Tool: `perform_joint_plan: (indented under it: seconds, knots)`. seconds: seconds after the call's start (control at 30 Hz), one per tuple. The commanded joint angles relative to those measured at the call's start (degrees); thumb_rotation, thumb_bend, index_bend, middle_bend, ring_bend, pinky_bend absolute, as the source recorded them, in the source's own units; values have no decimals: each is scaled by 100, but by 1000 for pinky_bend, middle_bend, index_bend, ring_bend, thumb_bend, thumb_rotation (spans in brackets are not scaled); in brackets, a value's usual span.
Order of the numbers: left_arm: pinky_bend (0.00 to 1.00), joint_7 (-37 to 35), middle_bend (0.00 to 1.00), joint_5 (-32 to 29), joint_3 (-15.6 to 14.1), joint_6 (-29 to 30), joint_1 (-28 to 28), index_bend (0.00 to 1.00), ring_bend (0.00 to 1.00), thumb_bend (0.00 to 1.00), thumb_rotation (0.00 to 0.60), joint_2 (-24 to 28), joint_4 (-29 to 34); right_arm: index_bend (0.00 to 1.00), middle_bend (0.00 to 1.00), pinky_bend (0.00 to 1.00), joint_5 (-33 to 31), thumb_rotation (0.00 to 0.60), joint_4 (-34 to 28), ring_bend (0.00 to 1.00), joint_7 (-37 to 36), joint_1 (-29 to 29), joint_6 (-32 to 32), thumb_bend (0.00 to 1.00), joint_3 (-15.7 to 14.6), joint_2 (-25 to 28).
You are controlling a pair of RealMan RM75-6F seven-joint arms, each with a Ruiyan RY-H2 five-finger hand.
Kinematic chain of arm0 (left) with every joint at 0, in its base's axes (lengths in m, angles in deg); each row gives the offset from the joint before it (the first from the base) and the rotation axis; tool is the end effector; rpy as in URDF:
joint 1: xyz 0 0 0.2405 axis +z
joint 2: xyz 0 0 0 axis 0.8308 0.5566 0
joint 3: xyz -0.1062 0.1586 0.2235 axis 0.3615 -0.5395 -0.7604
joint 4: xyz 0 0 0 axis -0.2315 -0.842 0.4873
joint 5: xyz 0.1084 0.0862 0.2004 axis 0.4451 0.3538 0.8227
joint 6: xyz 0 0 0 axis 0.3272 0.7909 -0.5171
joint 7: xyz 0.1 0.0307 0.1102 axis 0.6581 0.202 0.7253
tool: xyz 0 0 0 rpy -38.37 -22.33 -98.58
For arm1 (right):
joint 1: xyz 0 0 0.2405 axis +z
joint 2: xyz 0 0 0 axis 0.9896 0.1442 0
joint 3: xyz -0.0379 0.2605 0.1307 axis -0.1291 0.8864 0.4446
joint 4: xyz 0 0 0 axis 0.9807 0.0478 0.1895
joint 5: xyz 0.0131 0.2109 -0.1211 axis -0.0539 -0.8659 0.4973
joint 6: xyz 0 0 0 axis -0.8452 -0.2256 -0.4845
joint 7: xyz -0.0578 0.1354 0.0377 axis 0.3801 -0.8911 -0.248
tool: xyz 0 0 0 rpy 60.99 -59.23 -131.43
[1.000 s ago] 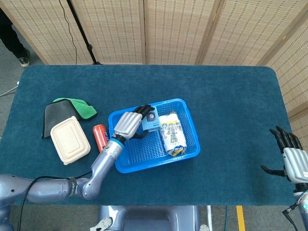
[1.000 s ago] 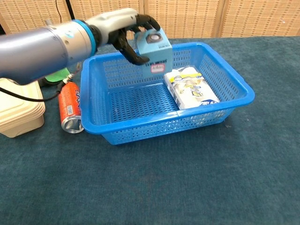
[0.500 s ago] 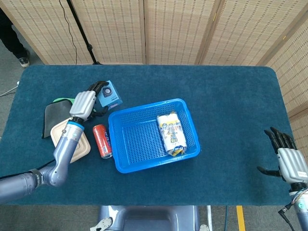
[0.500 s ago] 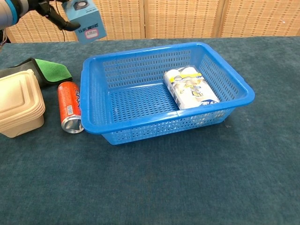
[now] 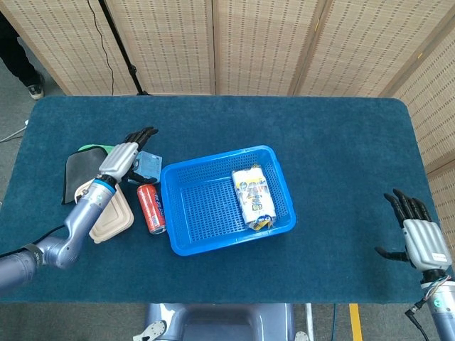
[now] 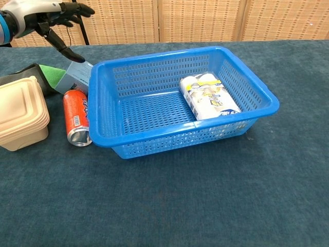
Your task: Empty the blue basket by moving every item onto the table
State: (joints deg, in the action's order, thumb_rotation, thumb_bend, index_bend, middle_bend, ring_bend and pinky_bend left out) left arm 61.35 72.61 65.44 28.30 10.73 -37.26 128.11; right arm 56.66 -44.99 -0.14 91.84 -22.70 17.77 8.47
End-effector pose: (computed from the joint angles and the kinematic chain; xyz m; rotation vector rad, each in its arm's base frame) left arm -0.1841 0.4590 0.0374 -1.6713 -1.2856 -1.1555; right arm -0.3344 -0.2322 0.1685 1.3905 -1.0715 0.8802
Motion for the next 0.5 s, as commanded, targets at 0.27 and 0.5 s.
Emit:
perform_joint_plan:
  seconds: [0.27, 0.5]
  knots:
    - [0, 1535, 0, 1473, -454, 124, -454, 0, 0, 0, 600, 168, 1534, 0, 0, 0, -34, 600, 28, 0, -186, -1, 4, 0, 38, 61]
    - [0, 2752, 0, 1138, -415, -234, -1086, 0, 0, 0, 600, -635, 691, 0, 0, 0, -244, 600, 128, 0, -270, 86, 153, 0, 132, 49]
